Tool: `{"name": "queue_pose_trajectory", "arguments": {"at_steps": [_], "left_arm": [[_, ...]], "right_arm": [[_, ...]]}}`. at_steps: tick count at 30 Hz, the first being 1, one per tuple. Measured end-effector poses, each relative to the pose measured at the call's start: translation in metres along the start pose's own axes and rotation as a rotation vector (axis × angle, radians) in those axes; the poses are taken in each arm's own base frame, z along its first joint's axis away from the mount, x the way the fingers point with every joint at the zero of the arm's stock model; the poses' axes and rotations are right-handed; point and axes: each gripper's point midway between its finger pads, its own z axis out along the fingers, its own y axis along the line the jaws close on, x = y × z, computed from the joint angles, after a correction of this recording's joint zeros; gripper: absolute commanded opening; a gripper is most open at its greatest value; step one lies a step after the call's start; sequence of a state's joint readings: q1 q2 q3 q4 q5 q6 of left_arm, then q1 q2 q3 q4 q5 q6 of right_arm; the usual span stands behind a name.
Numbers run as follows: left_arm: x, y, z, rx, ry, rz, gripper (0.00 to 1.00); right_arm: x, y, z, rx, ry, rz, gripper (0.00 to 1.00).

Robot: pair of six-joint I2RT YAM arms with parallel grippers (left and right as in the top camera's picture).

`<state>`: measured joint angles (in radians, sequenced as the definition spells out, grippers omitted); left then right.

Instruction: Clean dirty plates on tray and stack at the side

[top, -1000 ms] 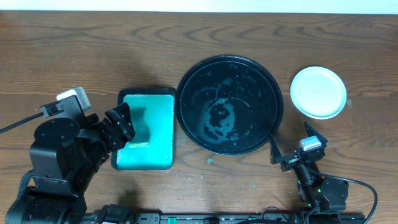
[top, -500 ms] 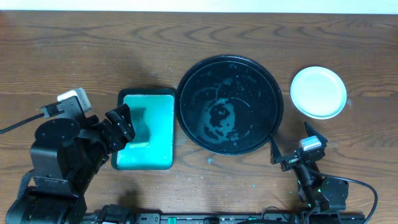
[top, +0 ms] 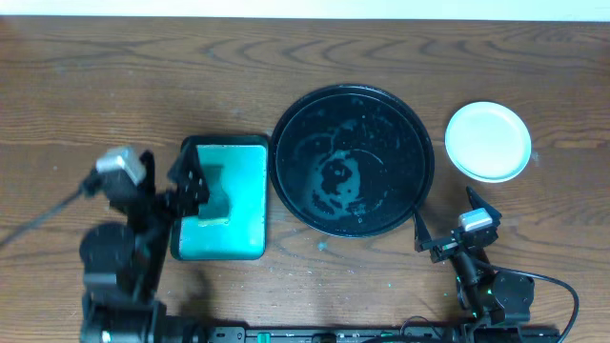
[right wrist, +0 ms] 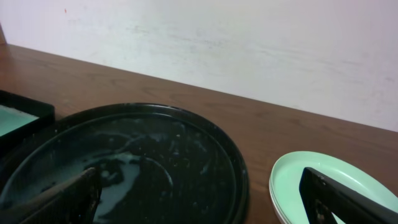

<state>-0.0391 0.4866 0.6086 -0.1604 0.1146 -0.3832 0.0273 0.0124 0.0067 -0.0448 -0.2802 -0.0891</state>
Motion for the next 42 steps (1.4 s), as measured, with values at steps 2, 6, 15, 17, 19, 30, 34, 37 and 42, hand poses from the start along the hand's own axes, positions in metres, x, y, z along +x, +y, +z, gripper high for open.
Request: {"name": "queue_pose_trajectory", "arguments": {"at_steps": [2, 6, 15, 17, 19, 30, 34, 37, 42], "left_arm": [[0.007, 0.007, -0.012, 0.002, -0.037, 0.016, 0.8], [0.026, 0.015, -0.028, 0.024, -0.089, 0.083, 0.8], [0.082, 0.058, -0.02, -0.057, -0.11, 0.119, 0.8], [0.09, 0.064, -0.015, -0.065, -0.107, 0.119, 0.8], [0.116, 0.079, -0.007, -0.095, -0.064, 0.12, 0.8], [0.121, 0.082, -0.006, -0.102, -0.056, 0.12, 0.8], [0.121, 0.082, -0.006, -0.102, -0.056, 0.12, 0.81], [0.121, 0.082, -0.006, -0.102, -0.056, 0.12, 0.81], [0.121, 0.082, -0.006, -0.102, -0.056, 0.12, 0.8]], "right_arm": [[0.0, 0.0, 0.0, 0.0, 0.0, 0.0, 0.99], [0.0, 0.0, 0.0, 0.0, 0.0, 0.0, 0.99], [0.0, 0.0, 0.0, 0.0, 0.0, 0.0, 0.99], [0.0, 0.0, 0.0, -0.001, 0.0, 0.0, 0.99], [0.0, 0.0, 0.0, -0.001, 0.0, 0.0, 0.99], [0.0, 0.0, 0.0, -0.001, 0.0, -0.003, 0.99], [0.0, 0.0, 0.0, 0.0, 0.0, -0.003, 0.99], [0.0, 0.0, 0.0, -0.001, 0.0, -0.003, 0.99], [0.0, 0.0, 0.0, -0.001, 0.0, -0.003, 0.99]]}}
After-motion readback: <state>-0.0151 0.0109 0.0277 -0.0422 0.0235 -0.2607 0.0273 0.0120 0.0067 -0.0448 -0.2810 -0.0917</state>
